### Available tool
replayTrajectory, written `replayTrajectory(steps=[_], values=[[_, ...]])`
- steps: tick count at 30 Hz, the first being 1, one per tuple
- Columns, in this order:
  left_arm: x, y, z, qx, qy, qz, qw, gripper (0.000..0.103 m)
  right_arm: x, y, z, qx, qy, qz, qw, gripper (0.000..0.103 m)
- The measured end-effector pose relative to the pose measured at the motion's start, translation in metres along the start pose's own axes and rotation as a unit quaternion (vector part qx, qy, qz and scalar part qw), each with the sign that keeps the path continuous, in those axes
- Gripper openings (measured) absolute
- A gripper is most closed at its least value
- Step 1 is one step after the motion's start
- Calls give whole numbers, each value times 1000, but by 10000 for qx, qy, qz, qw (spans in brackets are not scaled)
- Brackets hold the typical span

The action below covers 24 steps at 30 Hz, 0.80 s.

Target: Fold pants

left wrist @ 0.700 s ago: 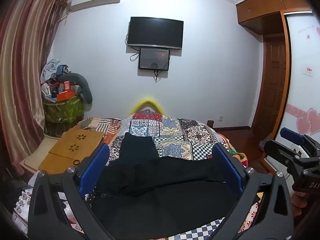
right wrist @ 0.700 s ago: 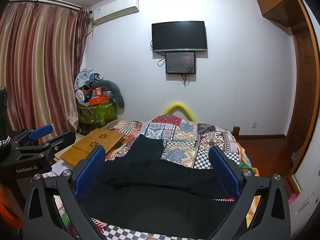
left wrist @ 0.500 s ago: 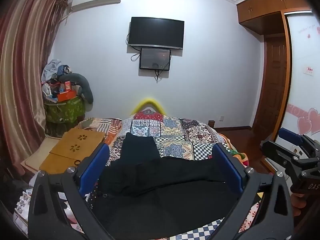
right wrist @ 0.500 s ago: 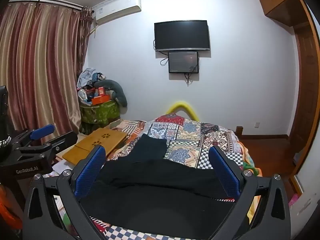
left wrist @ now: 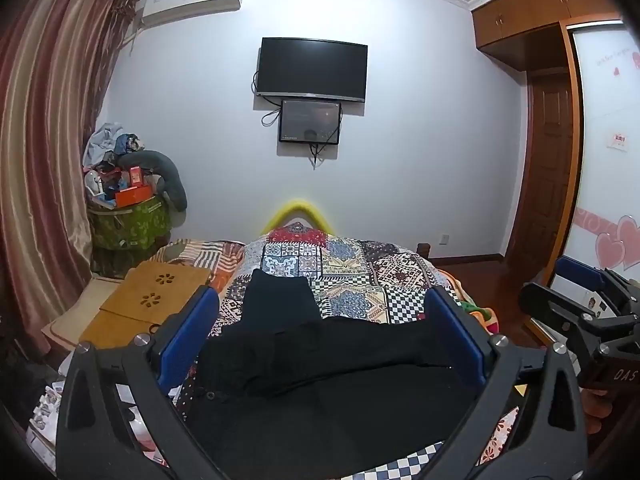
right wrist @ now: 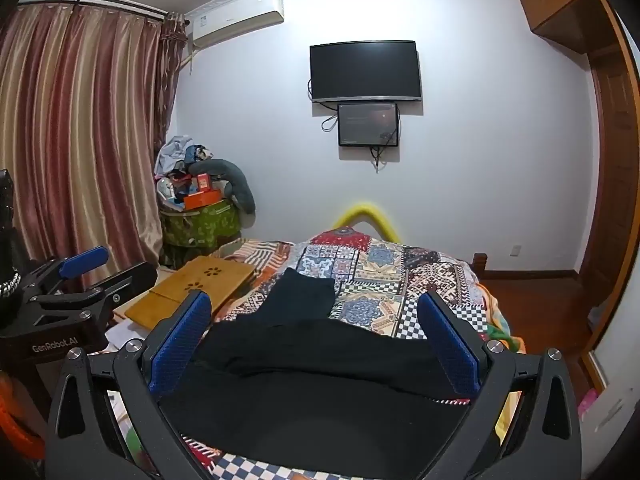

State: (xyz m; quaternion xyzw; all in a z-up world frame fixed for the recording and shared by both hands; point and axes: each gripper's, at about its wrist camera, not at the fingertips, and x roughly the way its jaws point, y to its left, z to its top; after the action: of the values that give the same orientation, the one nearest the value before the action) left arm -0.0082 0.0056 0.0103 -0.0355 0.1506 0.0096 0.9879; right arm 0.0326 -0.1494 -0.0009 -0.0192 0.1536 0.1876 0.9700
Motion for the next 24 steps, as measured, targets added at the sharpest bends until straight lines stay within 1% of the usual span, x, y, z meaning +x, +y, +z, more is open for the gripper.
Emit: replayTrajectory(steps=[5,24], values=[[-1,3,7,-55,15,-33,10000,103,-1,-5,0,19,-17,-29,10000,102],[1,9,9,-77,13,-43,10000,103,1,-13,1,31,-4,1,10000,102]])
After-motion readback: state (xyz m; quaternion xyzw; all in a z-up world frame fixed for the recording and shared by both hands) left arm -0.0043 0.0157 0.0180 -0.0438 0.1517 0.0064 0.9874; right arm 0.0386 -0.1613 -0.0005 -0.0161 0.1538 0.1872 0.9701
